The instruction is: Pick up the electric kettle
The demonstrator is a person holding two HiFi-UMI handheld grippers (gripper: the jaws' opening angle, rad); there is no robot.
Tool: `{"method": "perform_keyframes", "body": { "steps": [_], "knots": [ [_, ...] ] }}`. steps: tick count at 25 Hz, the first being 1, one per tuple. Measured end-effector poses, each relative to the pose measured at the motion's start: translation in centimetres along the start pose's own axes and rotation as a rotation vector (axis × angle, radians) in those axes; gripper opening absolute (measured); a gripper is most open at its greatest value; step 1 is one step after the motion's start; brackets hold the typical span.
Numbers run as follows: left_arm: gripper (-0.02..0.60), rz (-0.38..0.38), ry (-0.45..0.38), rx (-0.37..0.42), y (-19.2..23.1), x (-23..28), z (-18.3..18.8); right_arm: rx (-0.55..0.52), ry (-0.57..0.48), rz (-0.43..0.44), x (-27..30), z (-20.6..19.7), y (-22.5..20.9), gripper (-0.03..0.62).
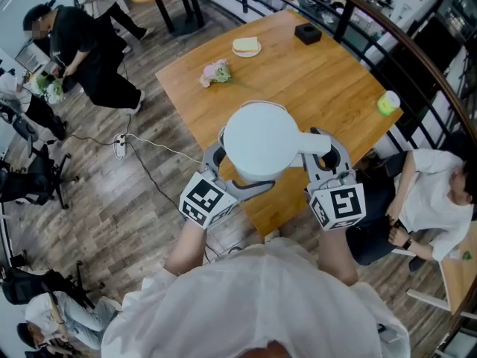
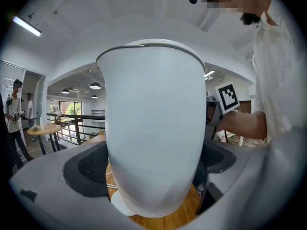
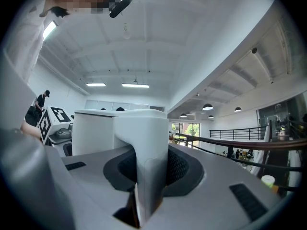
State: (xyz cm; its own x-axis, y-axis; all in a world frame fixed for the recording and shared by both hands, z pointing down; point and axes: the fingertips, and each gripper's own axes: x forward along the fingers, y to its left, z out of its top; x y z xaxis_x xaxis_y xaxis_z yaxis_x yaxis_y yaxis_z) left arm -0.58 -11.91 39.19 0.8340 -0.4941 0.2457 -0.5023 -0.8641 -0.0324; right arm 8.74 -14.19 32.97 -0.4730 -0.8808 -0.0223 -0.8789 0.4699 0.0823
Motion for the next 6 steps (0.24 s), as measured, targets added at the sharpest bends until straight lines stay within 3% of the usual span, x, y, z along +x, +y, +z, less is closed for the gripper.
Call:
{"method": "perform_keyframes", "body": {
  "steps": [6],
  "knots": [
    [0.581, 0.006, 0.003, 0.005, 0.1, 0.1, -0.31, 0.006, -0.002, 0.003, 0.11, -0.42, -0.02, 0.089]
  ]
}}
